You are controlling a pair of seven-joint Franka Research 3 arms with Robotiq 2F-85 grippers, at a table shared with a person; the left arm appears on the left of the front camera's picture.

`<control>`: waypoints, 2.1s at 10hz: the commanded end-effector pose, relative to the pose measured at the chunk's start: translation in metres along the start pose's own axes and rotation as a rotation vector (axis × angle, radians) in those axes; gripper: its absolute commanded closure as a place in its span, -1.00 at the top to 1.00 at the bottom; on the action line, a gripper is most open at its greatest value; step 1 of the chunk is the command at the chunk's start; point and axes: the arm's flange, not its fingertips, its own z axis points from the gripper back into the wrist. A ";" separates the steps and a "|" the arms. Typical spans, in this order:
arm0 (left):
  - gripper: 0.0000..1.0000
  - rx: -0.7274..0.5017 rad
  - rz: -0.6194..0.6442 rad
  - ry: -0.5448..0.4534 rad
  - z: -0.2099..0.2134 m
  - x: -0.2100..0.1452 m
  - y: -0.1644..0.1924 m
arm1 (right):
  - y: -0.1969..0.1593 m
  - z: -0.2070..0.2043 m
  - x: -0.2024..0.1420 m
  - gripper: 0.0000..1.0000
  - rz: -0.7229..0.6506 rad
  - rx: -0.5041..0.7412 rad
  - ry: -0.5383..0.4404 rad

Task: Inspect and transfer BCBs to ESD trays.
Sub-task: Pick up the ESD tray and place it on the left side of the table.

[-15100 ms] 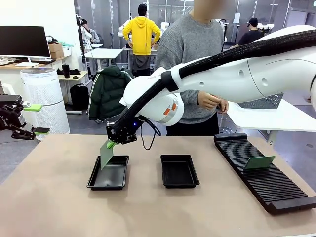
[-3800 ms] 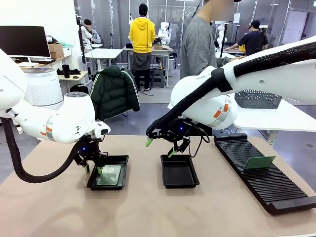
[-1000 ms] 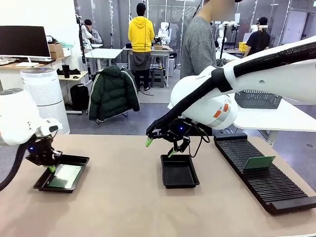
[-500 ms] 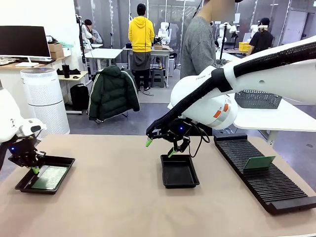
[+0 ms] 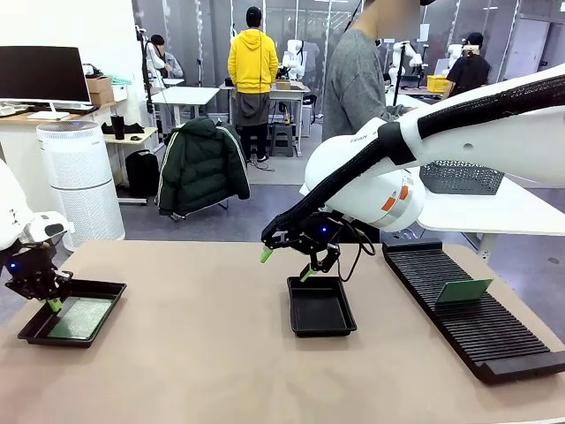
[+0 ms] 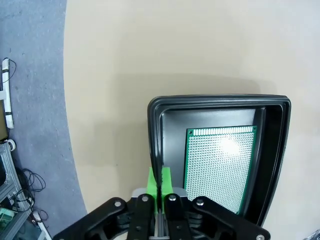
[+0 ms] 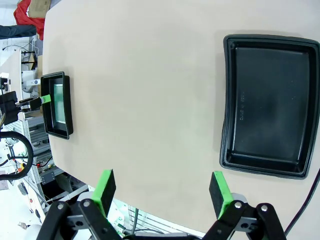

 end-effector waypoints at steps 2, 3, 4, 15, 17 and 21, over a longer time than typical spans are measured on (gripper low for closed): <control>-1.00 0.000 0.000 0.000 0.000 0.000 0.000 | -0.001 0.000 0.000 1.00 -0.007 -0.001 0.001; -1.00 0.000 0.000 0.000 0.000 0.000 0.000 | -0.001 0.000 0.000 1.00 -0.007 -0.001 0.001; -1.00 0.000 0.000 0.000 0.000 0.000 0.000 | -0.001 0.000 0.000 1.00 -0.007 -0.001 0.001; 0.97 0.007 0.010 0.004 0.046 -0.004 -0.006 | -0.001 0.000 0.000 1.00 -0.007 -0.001 0.001; 1.00 0.006 0.002 -0.006 0.073 -0.008 -0.009 | -0.001 0.000 0.000 1.00 -0.007 -0.001 0.001; 1.00 0.027 -0.001 0.003 0.111 -0.008 -0.013 | -0.001 0.000 0.000 1.00 -0.007 -0.001 0.001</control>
